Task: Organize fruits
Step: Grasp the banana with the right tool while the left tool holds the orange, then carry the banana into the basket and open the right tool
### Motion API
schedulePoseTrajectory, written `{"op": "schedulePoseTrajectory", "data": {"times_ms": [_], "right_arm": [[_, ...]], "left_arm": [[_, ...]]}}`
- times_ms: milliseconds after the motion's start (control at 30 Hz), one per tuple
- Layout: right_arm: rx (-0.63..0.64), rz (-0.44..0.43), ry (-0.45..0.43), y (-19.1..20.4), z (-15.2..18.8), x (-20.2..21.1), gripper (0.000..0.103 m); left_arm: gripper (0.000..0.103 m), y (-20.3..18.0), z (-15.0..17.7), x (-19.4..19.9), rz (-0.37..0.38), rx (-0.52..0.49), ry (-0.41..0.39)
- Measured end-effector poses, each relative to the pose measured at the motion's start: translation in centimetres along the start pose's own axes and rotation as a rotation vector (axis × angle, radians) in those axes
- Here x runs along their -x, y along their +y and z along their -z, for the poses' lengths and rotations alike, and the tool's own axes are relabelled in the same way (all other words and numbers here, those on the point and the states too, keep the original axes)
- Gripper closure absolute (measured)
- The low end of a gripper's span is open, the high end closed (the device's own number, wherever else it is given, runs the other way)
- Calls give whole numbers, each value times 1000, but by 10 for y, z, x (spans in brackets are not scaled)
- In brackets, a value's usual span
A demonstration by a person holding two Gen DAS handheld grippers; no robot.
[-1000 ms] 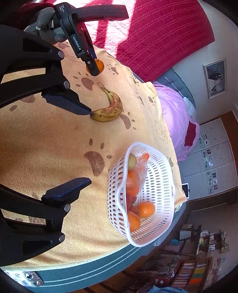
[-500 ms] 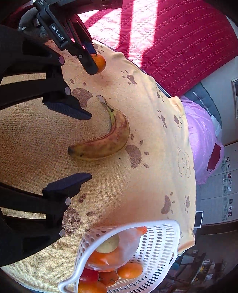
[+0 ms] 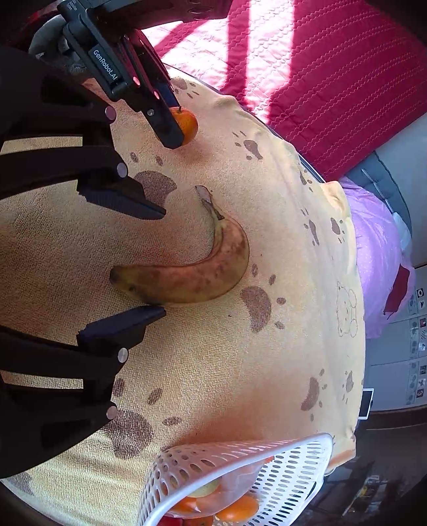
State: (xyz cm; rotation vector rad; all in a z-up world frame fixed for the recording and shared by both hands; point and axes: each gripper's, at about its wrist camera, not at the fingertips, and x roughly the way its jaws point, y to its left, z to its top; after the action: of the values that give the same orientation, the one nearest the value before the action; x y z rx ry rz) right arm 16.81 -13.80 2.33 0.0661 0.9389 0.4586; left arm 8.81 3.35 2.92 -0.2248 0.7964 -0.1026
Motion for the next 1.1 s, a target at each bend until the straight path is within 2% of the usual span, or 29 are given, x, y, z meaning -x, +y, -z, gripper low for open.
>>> {"op": "schedulePoseTrajectory", "data": {"times_ms": [333, 367, 633, 900, 1100], "right_arm": [[74, 156, -25, 4, -20, -19, 47], [80, 162, -20, 4, -22, -23, 51], [135, 192, -21, 10, -23, -36, 66], [127, 199, -34, 11, -24, -34, 70], [108, 201, -75, 13, -19, -20, 71]], "left_arm": [[62, 3, 1, -7, 5, 9, 17], [62, 4, 1, -8, 5, 13, 20], [62, 5, 2, -9, 13, 19, 27], [62, 5, 2, -11, 16, 17, 30], [62, 5, 3, -11, 17, 17, 31]]}}
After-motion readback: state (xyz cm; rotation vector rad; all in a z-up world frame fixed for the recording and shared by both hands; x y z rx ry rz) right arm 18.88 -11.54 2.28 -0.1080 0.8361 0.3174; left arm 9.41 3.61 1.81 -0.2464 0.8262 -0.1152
